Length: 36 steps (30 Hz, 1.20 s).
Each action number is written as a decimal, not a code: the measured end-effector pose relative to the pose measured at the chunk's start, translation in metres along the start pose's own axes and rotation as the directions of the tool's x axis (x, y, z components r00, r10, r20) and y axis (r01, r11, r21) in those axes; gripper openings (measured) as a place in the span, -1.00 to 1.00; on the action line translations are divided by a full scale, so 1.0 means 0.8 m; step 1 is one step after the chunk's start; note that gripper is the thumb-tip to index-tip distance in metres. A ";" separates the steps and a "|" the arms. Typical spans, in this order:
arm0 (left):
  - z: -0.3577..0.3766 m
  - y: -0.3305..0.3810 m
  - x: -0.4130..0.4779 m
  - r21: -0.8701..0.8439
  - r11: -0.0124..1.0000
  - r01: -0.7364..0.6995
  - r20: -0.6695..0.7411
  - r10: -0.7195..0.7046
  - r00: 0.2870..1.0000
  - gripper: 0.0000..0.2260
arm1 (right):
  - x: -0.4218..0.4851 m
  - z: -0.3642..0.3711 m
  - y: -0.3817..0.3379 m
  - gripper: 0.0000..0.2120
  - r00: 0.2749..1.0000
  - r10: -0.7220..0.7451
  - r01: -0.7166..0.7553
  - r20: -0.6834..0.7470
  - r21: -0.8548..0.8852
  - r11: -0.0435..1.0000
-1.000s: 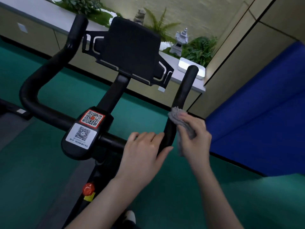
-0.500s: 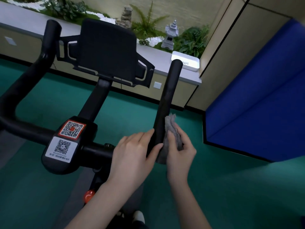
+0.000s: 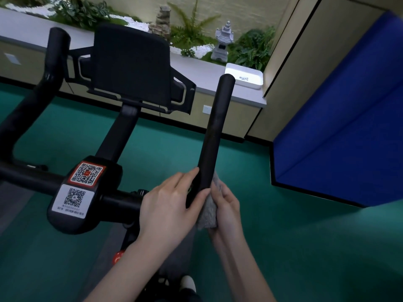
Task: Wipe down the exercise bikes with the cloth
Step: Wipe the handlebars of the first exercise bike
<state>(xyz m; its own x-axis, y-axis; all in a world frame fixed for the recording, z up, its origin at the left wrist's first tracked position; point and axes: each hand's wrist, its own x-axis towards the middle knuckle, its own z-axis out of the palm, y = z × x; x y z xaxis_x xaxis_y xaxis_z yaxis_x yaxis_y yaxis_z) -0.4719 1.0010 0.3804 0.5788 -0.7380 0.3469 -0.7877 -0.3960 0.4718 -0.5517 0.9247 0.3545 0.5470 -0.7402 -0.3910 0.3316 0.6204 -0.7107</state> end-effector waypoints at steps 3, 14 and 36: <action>0.000 0.000 0.001 -0.020 1.000 0.022 0.001 -0.022 1.000 -0.58 | -0.008 -0.012 0.006 -0.77 0.998 -0.004 0.007 0.055 -0.065 0.998; -0.008 0.002 0.003 0.009 1.000 0.021 0.085 -0.021 0.996 -0.60 | 0.068 0.006 -0.040 -0.82 0.990 -0.142 0.132 -0.025 -0.232 0.964; 0.014 -0.011 0.045 -0.397 0.912 0.101 0.215 -0.014 0.976 -0.53 | 0.054 0.011 -0.043 -0.68 0.596 -0.715 0.655 0.365 -0.737 0.170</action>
<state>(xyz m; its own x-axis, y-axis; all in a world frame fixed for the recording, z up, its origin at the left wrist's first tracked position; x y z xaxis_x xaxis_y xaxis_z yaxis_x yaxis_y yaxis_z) -0.4469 0.9717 0.3794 0.5312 -0.8325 0.1574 -0.5764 -0.2189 0.7873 -0.5323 0.8736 0.3671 0.3692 -0.7904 0.4888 -0.1521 -0.5702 -0.8073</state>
